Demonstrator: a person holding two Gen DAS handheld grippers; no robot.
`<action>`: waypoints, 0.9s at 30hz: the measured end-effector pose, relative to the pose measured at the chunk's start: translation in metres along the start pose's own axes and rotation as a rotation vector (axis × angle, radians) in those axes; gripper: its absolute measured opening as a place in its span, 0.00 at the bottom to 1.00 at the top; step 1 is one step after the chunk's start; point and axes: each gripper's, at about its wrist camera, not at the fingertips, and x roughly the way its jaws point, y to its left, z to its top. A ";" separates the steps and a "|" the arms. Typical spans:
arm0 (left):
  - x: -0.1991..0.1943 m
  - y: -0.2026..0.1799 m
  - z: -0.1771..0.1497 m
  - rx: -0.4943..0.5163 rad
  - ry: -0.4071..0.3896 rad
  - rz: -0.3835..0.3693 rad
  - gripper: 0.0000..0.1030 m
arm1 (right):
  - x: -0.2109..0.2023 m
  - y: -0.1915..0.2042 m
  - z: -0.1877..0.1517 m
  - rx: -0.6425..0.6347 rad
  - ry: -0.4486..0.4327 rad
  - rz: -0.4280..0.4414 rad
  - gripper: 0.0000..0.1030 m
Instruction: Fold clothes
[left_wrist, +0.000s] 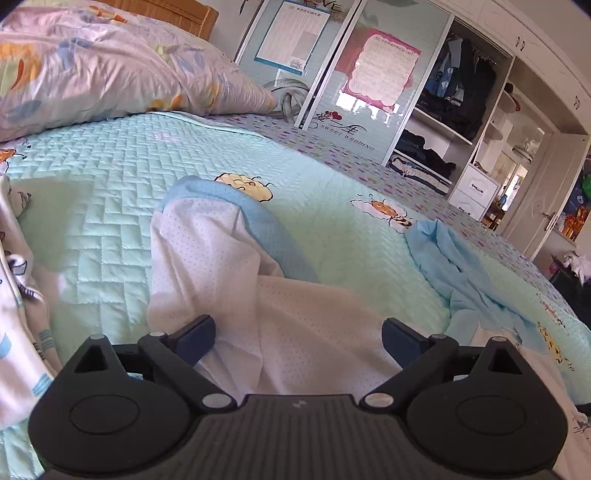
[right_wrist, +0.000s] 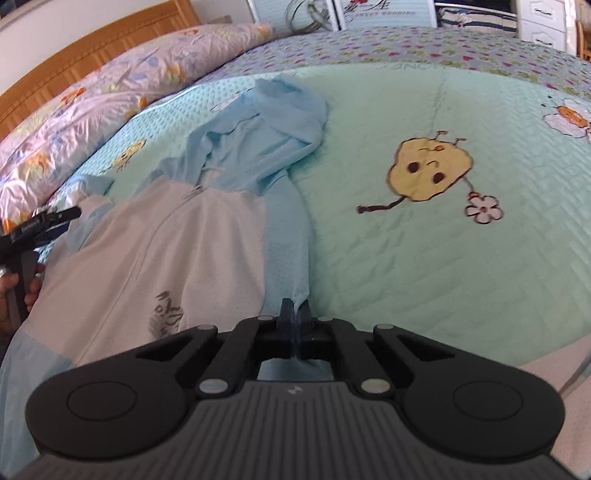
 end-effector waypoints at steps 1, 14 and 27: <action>0.000 0.000 0.000 0.001 -0.001 -0.002 0.96 | 0.000 0.007 0.001 -0.035 0.005 -0.022 0.02; 0.003 0.004 -0.002 -0.010 -0.007 -0.019 0.98 | 0.013 -0.013 0.044 -0.219 0.013 -0.390 0.02; -0.015 0.017 0.009 -0.109 -0.073 -0.054 0.96 | -0.047 -0.047 0.016 0.572 -0.379 -0.514 0.43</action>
